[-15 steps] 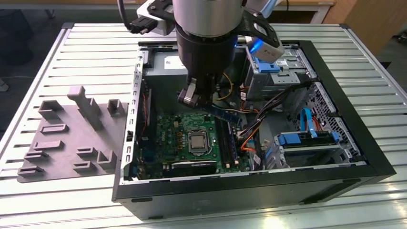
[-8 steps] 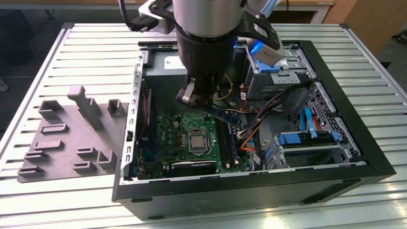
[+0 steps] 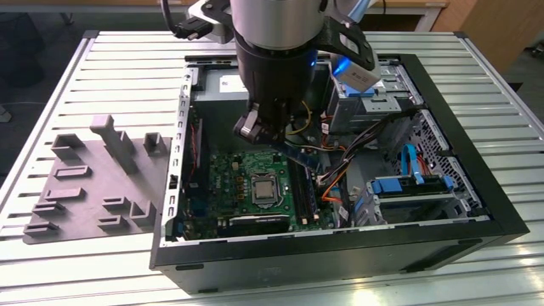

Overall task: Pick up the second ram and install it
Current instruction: 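Insert the second ram into the second slot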

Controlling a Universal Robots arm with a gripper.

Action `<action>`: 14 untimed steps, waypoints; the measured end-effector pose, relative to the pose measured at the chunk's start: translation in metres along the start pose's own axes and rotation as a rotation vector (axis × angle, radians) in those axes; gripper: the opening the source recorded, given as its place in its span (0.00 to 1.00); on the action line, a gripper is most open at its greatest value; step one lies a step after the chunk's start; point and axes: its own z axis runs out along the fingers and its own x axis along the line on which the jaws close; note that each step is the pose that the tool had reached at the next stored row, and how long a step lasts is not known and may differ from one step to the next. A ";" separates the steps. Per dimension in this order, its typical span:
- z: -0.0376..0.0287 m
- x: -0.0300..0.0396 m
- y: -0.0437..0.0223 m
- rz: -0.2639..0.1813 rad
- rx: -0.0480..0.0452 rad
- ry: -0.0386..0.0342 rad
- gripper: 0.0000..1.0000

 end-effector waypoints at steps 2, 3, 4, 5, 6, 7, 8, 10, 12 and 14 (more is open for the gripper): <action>0.0000 0.0000 0.0000 0.015 0.0015 -0.0002 0.12; 0.0000 0.0000 0.0000 0.023 0.0023 -0.0003 0.12; 0.0001 0.0000 0.0000 0.031 0.0031 -0.0005 0.12; 0.0001 0.0000 0.0000 0.039 0.0039 -0.0006 0.12; 0.0001 0.0000 0.0000 0.047 0.0047 -0.0007 0.12; 0.0001 0.0000 0.0000 0.055 0.0055 -0.0008 0.12; 0.0001 0.0000 0.0000 0.063 0.0063 -0.0010 0.12; 0.0002 0.0000 0.0000 0.079 0.0078 -0.0012 0.12; 0.0002 0.0000 0.0000 0.096 0.0095 -0.0015 0.12; 0.0003 0.0000 0.0000 0.113 0.0112 -0.0017 0.12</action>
